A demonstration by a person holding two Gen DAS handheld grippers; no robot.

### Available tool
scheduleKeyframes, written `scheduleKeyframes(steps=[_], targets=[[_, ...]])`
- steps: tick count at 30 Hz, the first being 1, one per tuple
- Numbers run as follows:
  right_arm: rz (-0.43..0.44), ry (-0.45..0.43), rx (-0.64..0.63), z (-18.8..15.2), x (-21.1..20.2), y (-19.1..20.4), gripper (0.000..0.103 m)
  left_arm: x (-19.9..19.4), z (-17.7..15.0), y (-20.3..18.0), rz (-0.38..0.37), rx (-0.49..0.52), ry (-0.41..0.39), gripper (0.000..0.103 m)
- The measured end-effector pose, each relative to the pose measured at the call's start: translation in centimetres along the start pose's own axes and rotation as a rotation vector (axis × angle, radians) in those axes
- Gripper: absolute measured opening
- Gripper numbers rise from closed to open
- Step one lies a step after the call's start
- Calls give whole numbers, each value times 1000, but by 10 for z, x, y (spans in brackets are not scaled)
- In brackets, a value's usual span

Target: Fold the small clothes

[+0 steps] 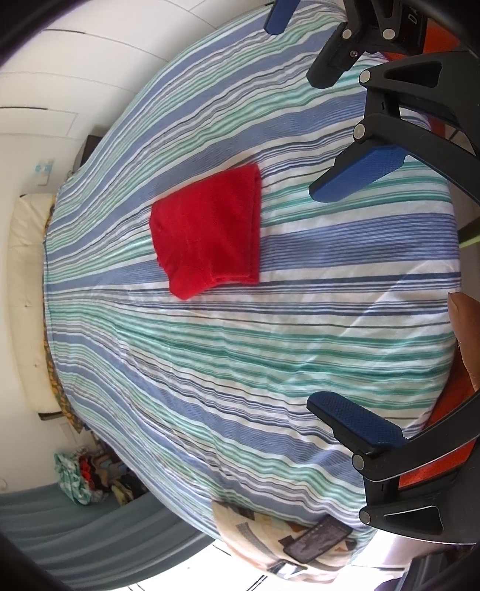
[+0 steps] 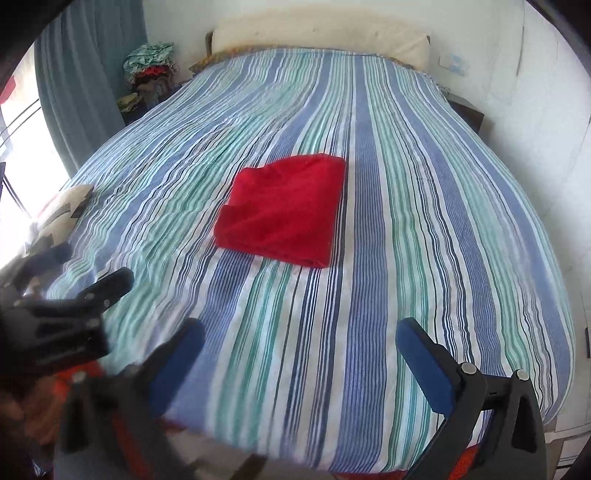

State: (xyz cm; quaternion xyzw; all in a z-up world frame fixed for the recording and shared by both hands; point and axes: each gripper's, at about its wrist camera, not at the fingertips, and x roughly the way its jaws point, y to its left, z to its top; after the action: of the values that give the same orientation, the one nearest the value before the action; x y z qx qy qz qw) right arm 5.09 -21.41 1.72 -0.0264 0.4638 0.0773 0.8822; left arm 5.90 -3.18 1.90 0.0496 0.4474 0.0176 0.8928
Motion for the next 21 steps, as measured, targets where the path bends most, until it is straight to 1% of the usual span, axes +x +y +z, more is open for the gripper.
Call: scheduleKeyframes(steps=[3, 9, 14, 21], targets=[[-19, -5, 3, 5, -4, 1, 102, -2, 1, 1, 3, 0, 10, 102], [-38, 0, -10, 12, -10, 8, 102, -7, 1, 1, 46, 15, -6, 102], [-58, -2, -27, 15, -13, 15, 102, -4, 1, 3, 50, 14, -5, 102], [-78, 1, -20, 14, -12, 11, 102, -3, 1, 2, 47, 16, -6, 102]])
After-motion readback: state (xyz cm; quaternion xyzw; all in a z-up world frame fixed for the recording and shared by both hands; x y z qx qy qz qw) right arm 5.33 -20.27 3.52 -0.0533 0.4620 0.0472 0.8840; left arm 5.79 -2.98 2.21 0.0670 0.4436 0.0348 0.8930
